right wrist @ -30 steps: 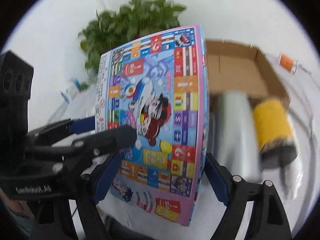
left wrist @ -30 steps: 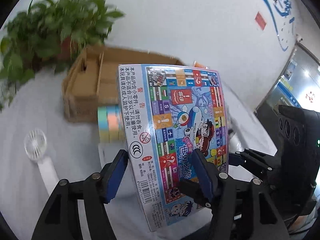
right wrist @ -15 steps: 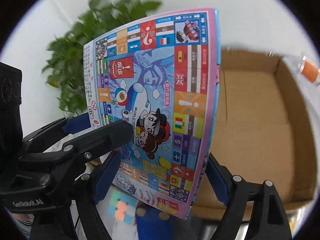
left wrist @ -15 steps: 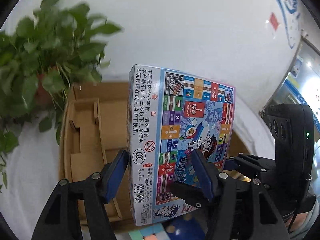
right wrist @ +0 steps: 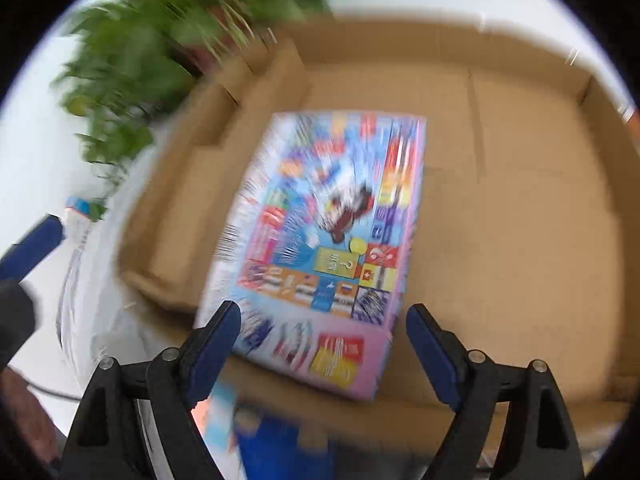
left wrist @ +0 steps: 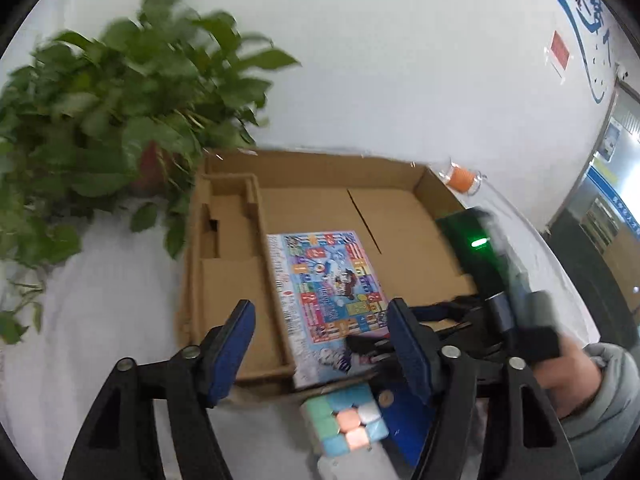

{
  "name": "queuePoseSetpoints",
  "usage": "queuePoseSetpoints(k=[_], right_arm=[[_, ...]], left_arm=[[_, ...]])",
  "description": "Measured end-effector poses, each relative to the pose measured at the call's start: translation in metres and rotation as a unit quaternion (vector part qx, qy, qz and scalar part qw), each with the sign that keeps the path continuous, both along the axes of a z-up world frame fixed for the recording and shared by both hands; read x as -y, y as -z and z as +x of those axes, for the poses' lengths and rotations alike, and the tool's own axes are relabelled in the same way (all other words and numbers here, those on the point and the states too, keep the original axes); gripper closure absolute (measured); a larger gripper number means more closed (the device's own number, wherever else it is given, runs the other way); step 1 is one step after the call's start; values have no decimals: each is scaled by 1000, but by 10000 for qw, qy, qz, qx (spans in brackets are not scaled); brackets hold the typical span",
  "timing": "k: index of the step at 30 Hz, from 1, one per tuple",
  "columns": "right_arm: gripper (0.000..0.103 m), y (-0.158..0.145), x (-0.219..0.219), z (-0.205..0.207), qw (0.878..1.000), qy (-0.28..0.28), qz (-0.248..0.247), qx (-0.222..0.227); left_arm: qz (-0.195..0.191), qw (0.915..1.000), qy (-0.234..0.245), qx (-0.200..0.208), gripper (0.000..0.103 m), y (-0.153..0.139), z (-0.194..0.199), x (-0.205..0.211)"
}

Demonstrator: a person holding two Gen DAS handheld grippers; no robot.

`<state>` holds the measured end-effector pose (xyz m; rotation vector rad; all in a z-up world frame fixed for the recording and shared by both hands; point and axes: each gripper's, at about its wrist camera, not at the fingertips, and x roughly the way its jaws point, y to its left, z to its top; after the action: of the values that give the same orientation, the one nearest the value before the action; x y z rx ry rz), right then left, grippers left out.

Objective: Organize rigid objects
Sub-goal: 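Grasp the board-game box with both grippers and lay it in the box, then grasp the silver can with both grippers and stand it in the box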

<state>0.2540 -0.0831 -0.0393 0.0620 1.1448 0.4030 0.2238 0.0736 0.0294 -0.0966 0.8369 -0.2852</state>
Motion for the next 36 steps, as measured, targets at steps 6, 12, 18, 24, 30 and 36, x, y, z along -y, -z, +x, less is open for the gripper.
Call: queuePoseSetpoints(k=[6,12,18,24,30,36], right_arm=[[10,-65,52,-120,9893,63,158,1448],[10,-33,83,-160,9931,122,195,1146],[12,-20,100,-168,9954,469,421,717],[23,11,90,-156,9990,346,186,204],[19,28,83,-150,9959,55,830,-362],[14,47,83,-146,9896,288,1152,-816]], left_arm=[[739,9883,-791,1076,0,-38,-92,-13],[517,9895,-1008,898,1,-24,-155,-10],[-275,9976,-609,182,1,23,-166,16],[-1057,9925,145,-592,1,52,-135,62],[-1620,9727,824,-1446,12,82,-82,106],[-1323,9655,1078,-1967,24,104,-56,143]])
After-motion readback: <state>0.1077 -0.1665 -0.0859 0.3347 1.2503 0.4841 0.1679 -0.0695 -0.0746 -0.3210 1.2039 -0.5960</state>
